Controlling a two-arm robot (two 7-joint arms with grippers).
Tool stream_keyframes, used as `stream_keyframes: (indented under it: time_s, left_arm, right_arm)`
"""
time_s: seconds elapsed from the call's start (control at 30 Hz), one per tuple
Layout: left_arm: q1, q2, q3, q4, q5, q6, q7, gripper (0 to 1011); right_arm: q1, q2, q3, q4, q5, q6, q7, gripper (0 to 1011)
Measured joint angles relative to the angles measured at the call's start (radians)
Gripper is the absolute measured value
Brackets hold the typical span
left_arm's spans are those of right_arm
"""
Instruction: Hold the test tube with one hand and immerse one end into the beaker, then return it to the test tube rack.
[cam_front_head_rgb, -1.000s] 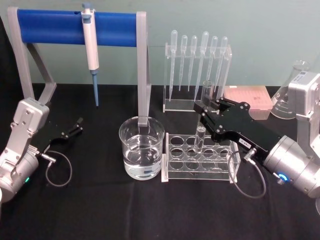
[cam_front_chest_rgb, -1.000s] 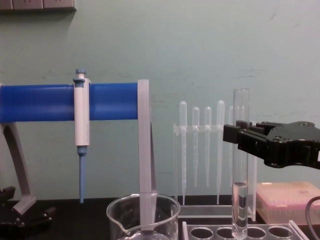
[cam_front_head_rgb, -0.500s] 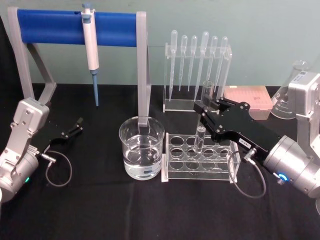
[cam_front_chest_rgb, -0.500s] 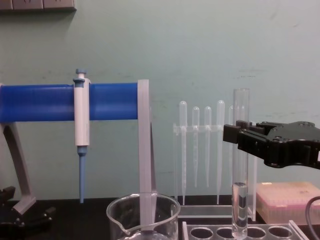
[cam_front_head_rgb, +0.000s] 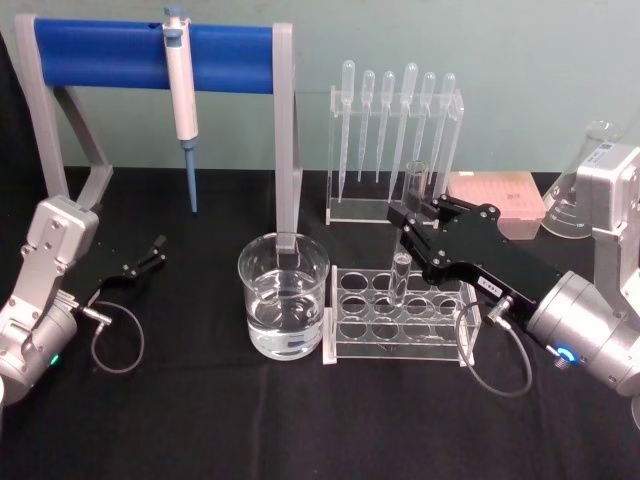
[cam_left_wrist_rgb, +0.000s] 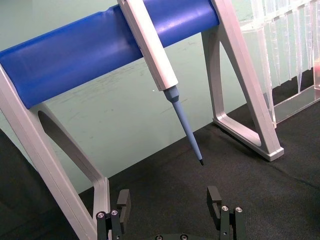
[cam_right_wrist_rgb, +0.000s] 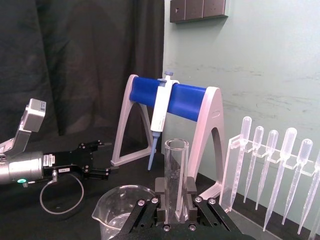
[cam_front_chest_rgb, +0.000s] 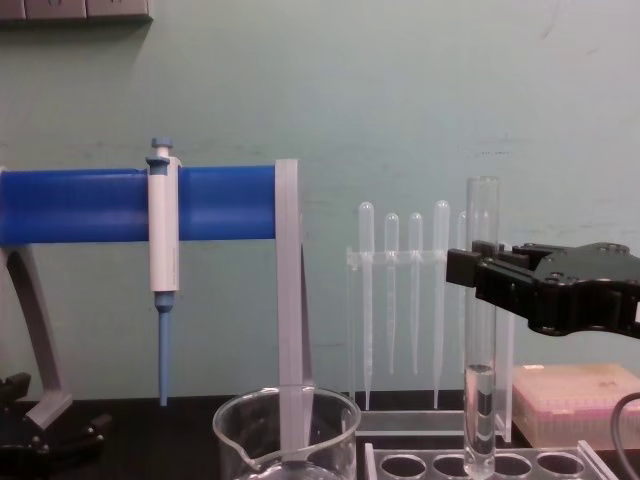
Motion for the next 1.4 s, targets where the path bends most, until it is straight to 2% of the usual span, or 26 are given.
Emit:
stream_keyframes:
  time_s: [1.27,1.4]
  left_arm:
    - [0.000,0.000,0.000,0.000,0.000,0.000,0.000,1000]
    - [0.000,0.000,0.000,0.000,0.000,0.000,0.000,1000]
  right_arm:
    - [0.000,0.000,0.000,0.000,0.000,0.000,0.000,225]
    - [-0.001,0.005,0.000,-0.019,0.001,0.004,-0.001,225]
